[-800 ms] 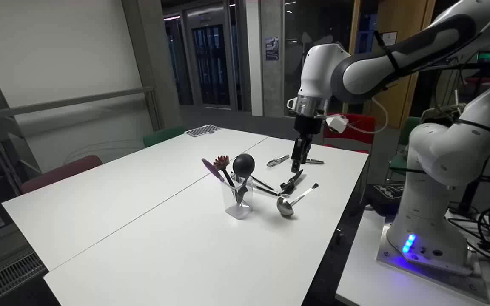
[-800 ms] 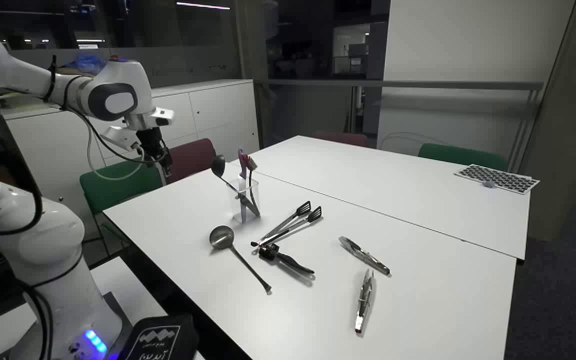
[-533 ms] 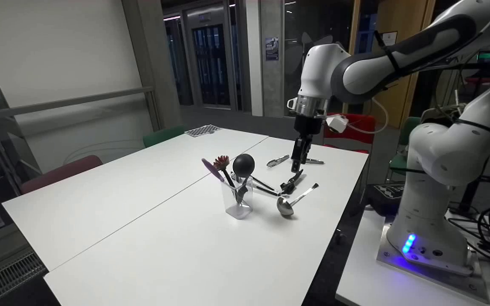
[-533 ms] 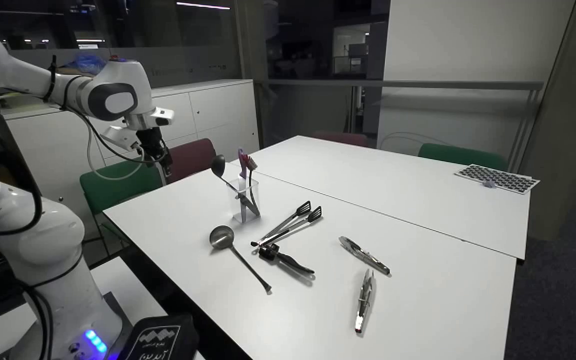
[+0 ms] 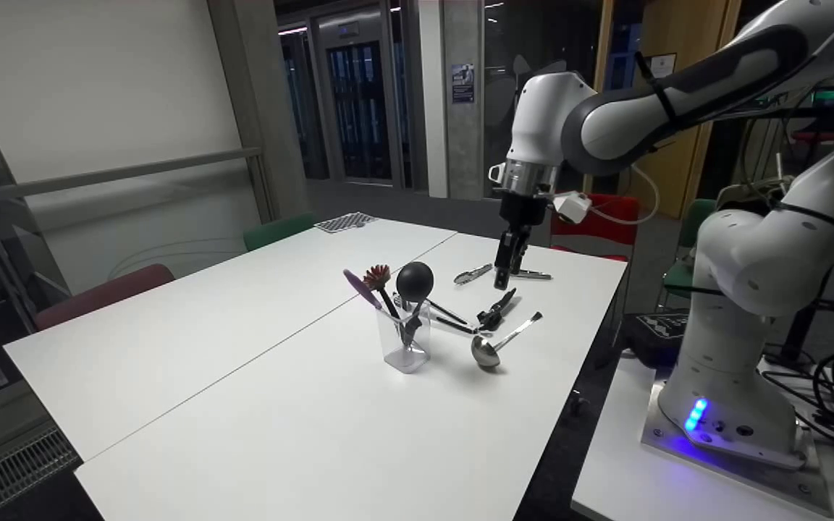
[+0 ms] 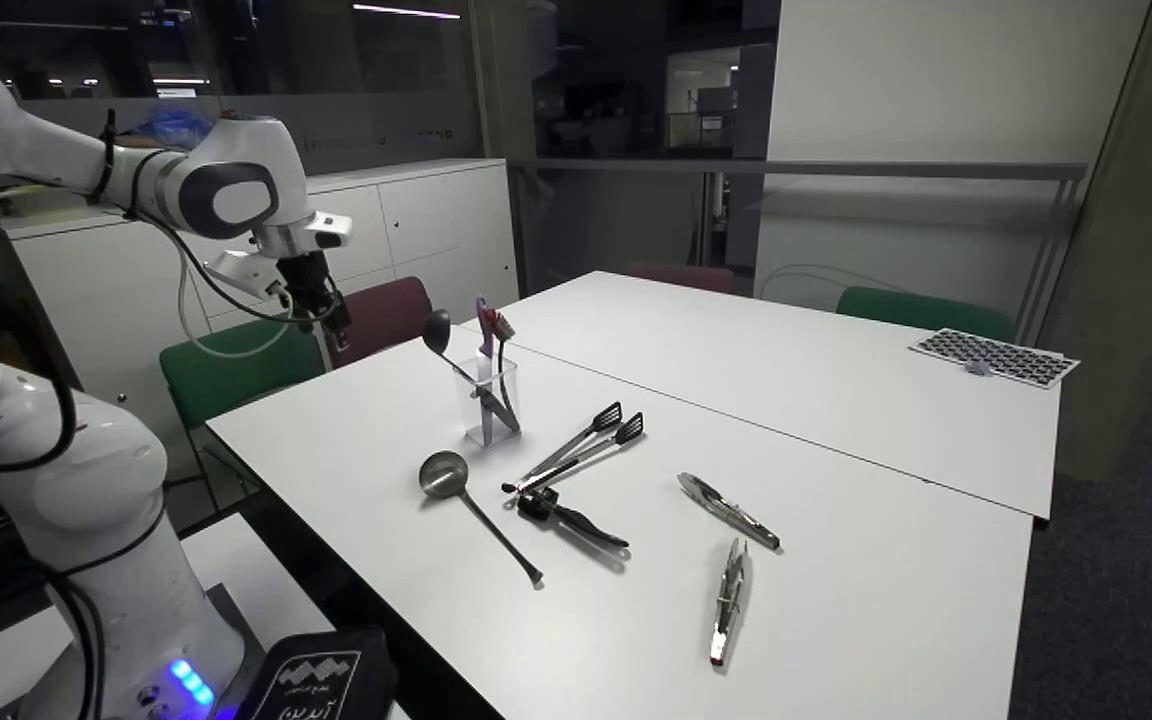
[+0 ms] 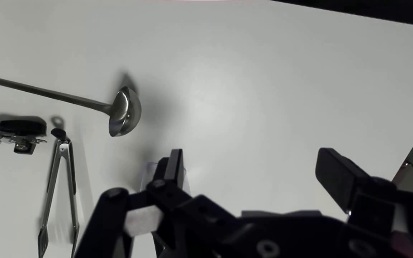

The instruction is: Put the serving spoon in the cup

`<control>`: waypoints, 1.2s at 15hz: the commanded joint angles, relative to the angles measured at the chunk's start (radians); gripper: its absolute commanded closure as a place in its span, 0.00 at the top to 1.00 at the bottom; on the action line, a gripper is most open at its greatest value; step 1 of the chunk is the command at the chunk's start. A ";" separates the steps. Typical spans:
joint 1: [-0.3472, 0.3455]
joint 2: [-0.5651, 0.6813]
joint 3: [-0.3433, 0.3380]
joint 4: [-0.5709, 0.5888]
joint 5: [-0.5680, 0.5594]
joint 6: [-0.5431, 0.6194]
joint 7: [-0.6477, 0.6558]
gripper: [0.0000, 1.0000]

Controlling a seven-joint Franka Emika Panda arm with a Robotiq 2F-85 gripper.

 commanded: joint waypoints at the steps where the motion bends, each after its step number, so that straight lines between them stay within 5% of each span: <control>1: -0.031 0.028 -0.094 0.080 -0.001 -0.037 -0.072 1.00; 6: -0.017 0.149 -0.331 0.210 0.180 -0.120 -0.291 1.00; 11: -0.057 0.357 -0.468 0.309 0.392 -0.266 -0.434 1.00; 15: -0.144 0.507 -0.451 0.356 0.505 -0.363 -0.469 1.00; 18: -0.196 0.497 -0.396 0.321 0.487 -0.316 -0.450 1.00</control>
